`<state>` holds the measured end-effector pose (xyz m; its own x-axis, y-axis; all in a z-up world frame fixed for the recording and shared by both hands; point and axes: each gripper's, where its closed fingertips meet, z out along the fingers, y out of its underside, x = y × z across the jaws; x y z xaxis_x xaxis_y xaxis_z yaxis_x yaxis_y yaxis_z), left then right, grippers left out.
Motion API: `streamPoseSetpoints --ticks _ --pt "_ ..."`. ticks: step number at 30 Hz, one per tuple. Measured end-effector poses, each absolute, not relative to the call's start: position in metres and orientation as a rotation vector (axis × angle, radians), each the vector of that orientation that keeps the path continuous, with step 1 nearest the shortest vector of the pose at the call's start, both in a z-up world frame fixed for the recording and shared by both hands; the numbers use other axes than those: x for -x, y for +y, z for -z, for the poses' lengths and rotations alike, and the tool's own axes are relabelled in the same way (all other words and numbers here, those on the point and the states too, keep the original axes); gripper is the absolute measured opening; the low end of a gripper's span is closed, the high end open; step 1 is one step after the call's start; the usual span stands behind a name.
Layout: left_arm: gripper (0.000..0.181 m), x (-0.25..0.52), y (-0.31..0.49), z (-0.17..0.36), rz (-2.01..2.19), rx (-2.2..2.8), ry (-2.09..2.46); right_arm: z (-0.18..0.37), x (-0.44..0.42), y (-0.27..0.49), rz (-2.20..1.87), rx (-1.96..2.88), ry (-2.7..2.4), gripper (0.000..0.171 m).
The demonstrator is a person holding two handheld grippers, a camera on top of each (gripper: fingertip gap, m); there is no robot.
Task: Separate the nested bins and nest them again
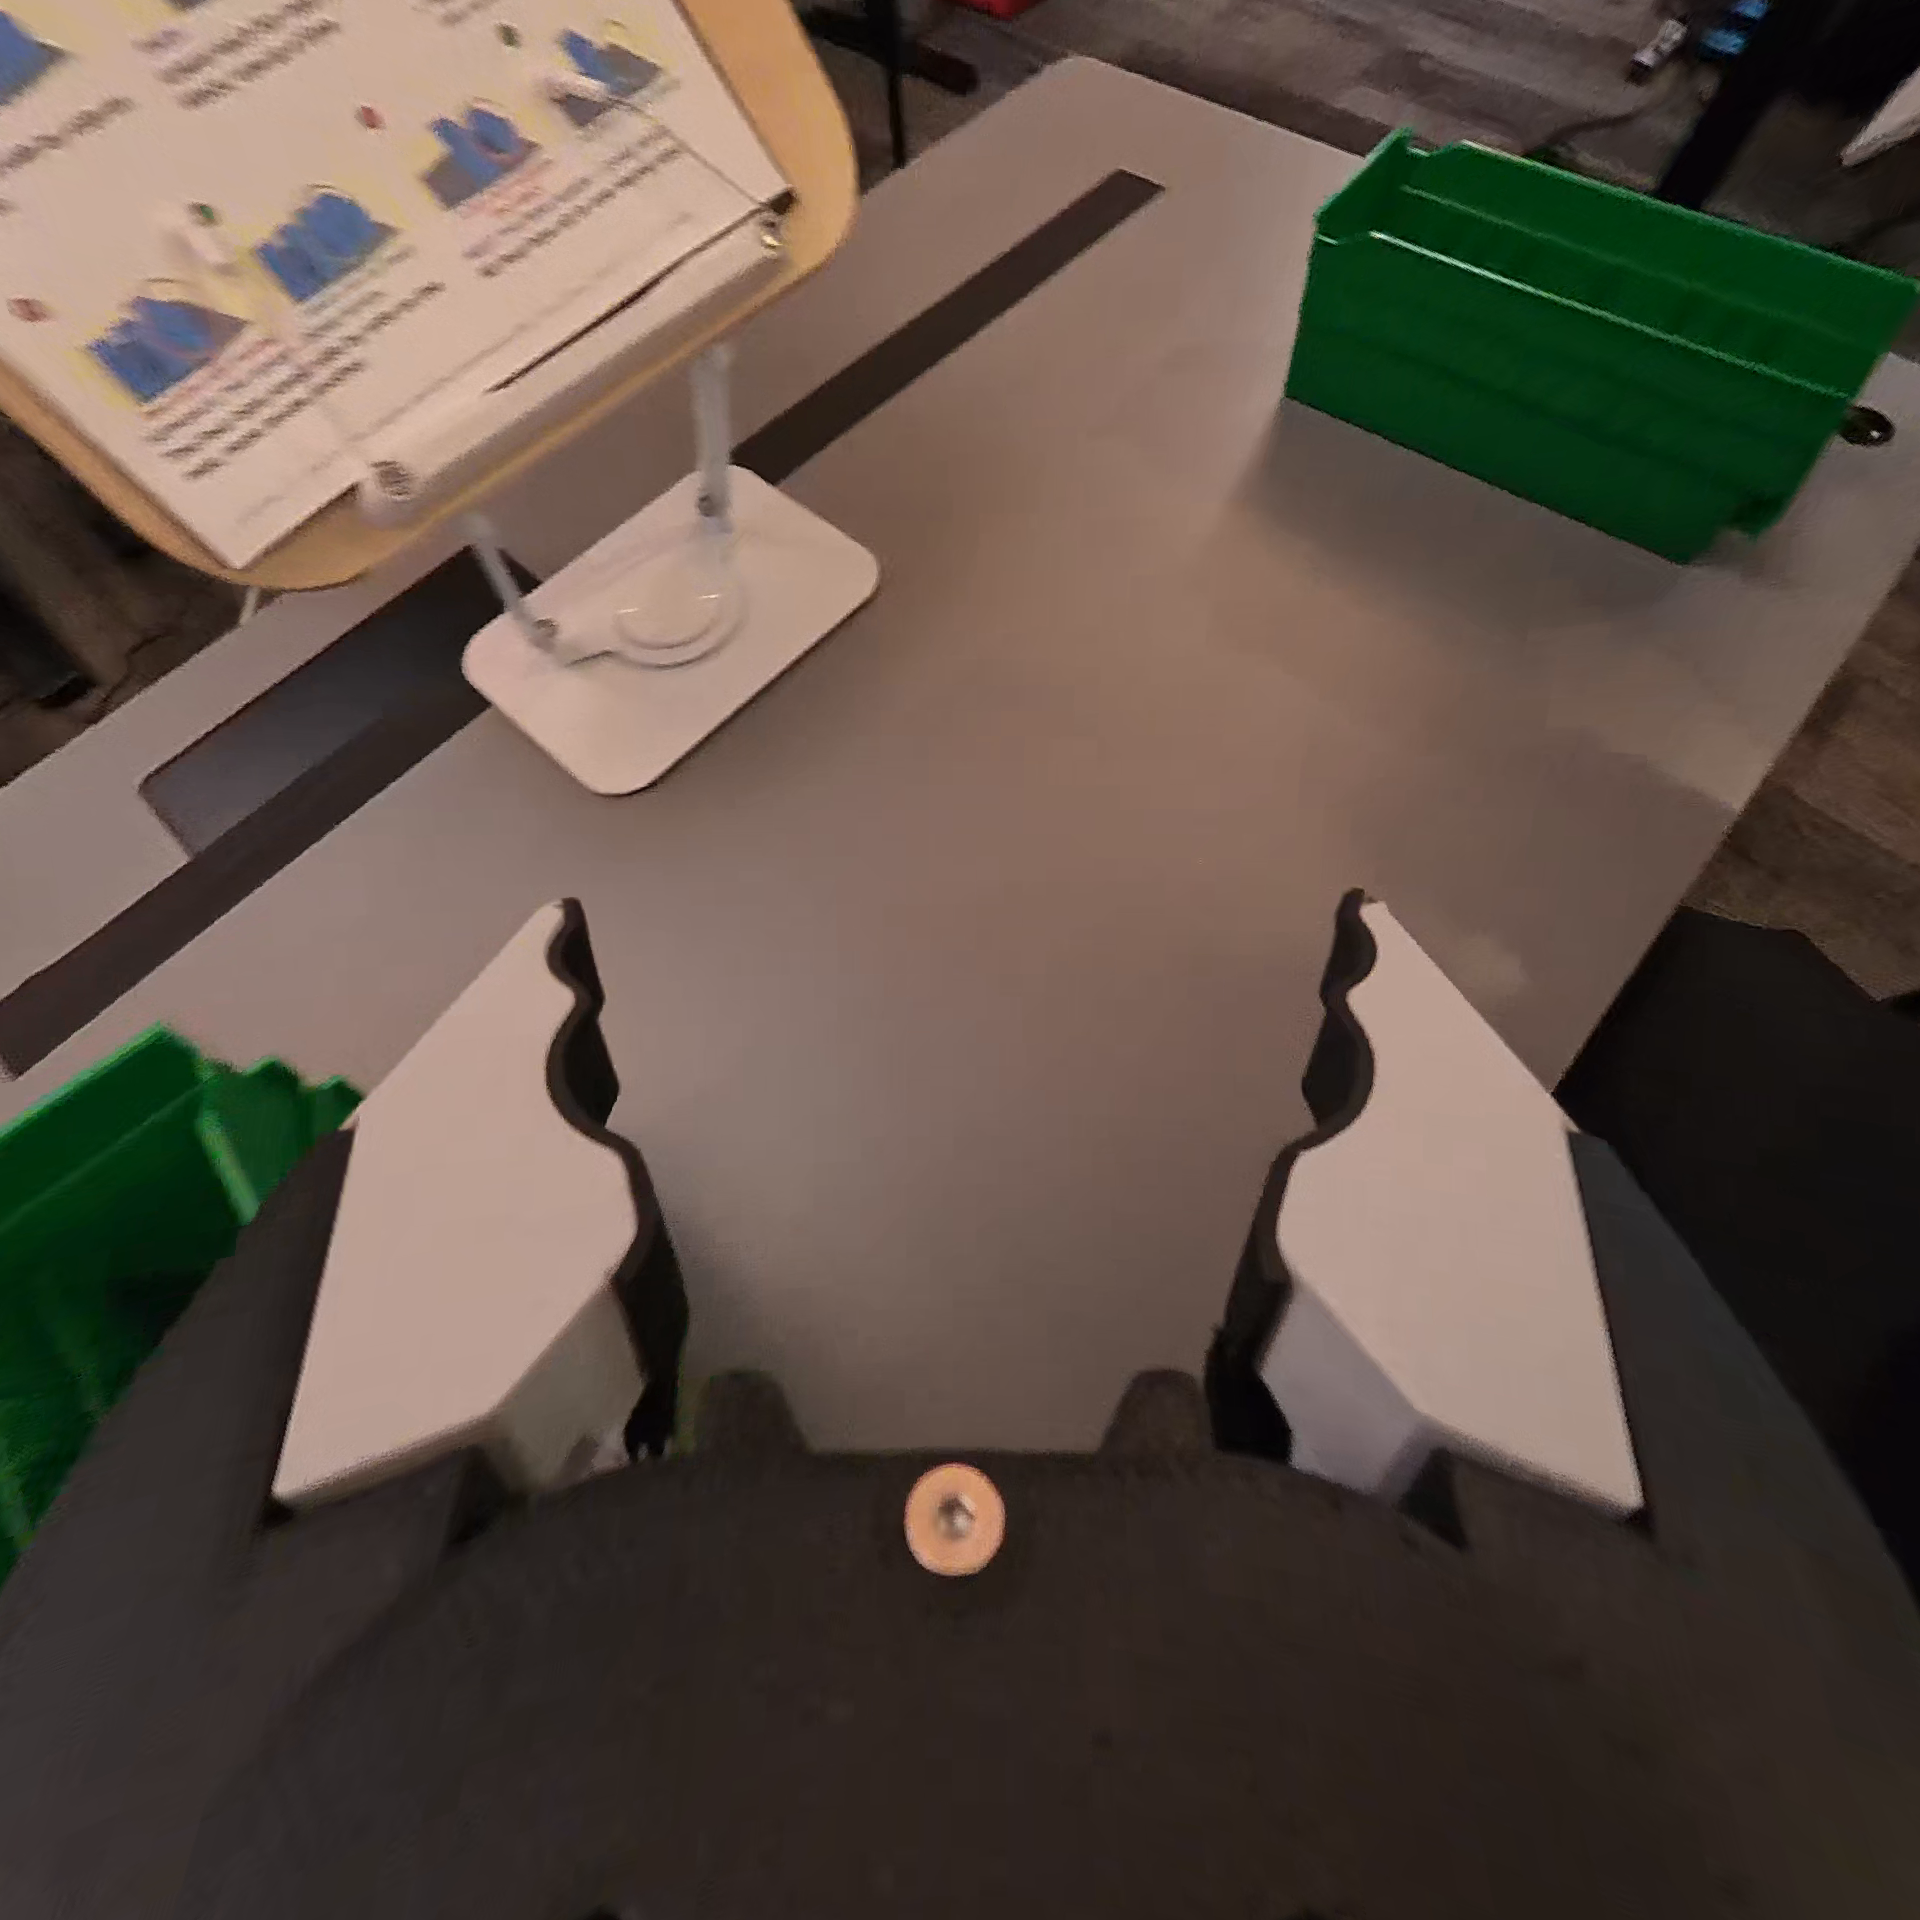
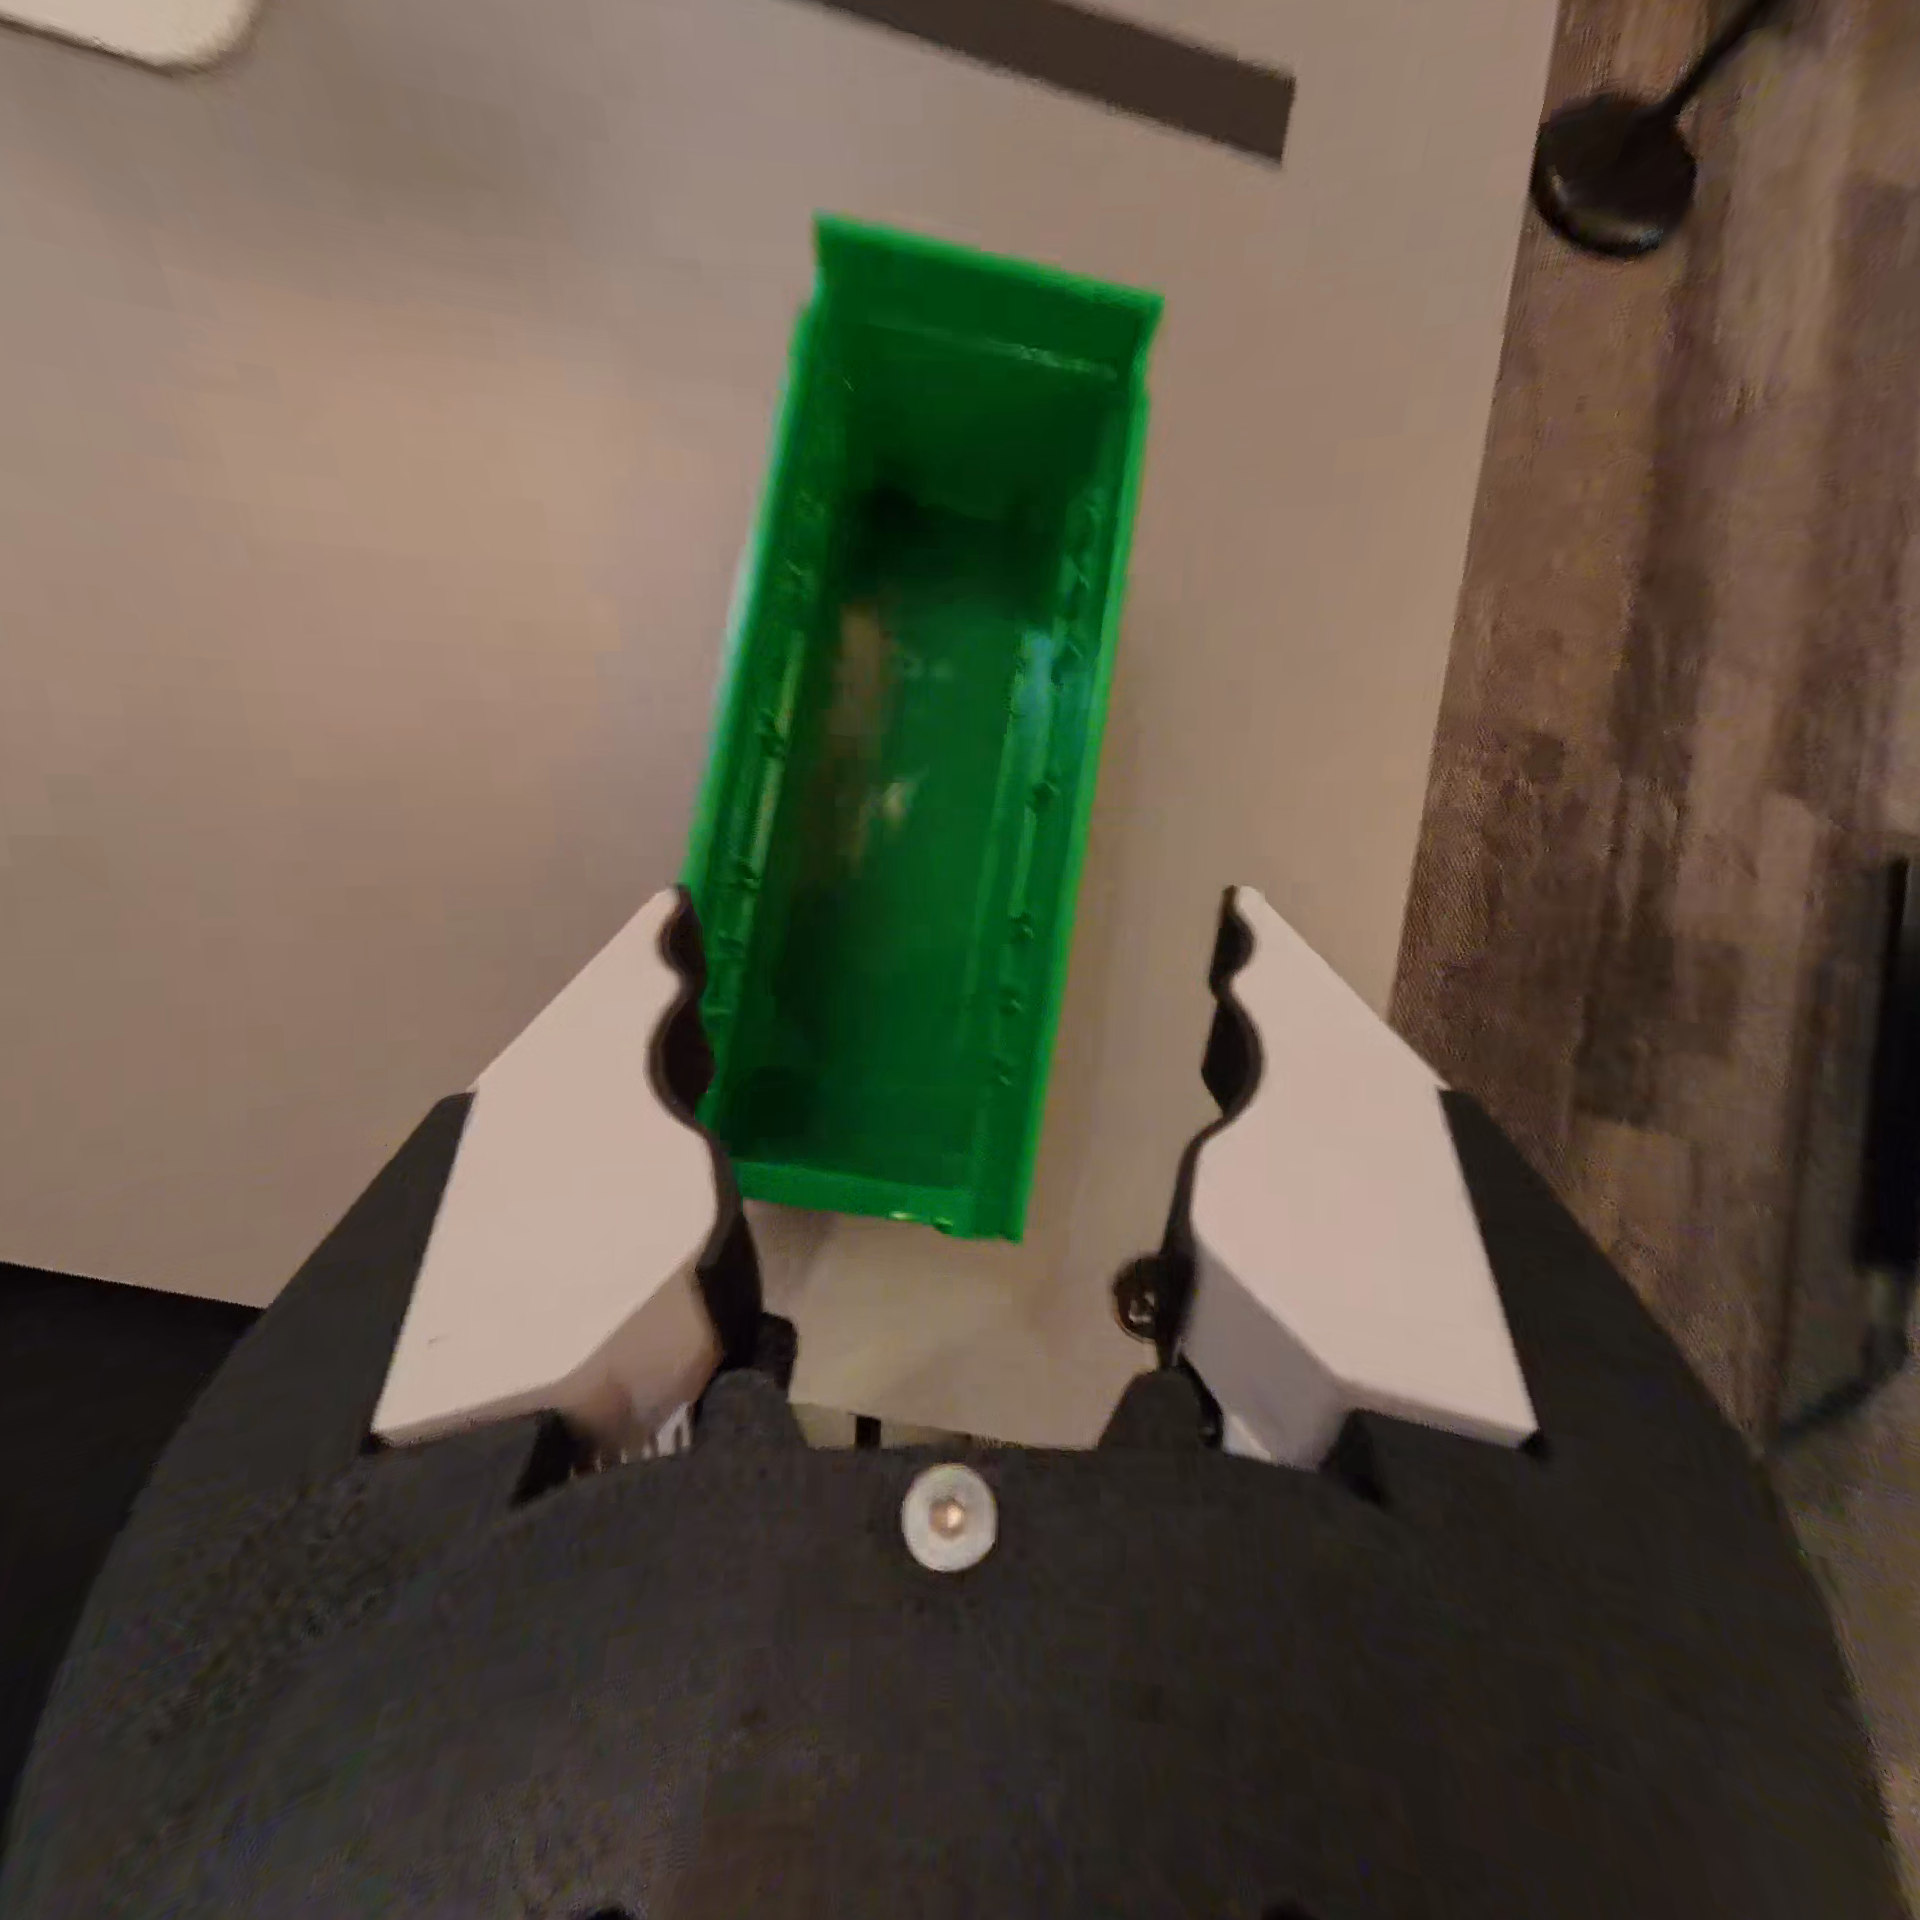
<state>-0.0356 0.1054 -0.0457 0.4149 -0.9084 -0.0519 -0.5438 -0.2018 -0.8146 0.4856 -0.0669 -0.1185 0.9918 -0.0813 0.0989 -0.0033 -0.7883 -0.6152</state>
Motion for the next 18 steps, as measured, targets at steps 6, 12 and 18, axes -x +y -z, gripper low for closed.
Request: streamPoseSetpoints --ticks 6,12,18 --pt "0.132 0.006 0.092 0.08 0.662 1.917 1.276 0.189 -0.511 -0.071 0.034 2.648 0.08 0.05" --pt "0.132 -0.007 0.084 0.107 0.741 1.981 1.244 0.213 -0.495 -0.057 0.009 2.658 0.041 0.011" --pt "0.13 -0.053 0.07 0.126 0.831 1.999 1.277 0.209 -0.403 -0.028 -0.163 2.593 -0.043 0.024"
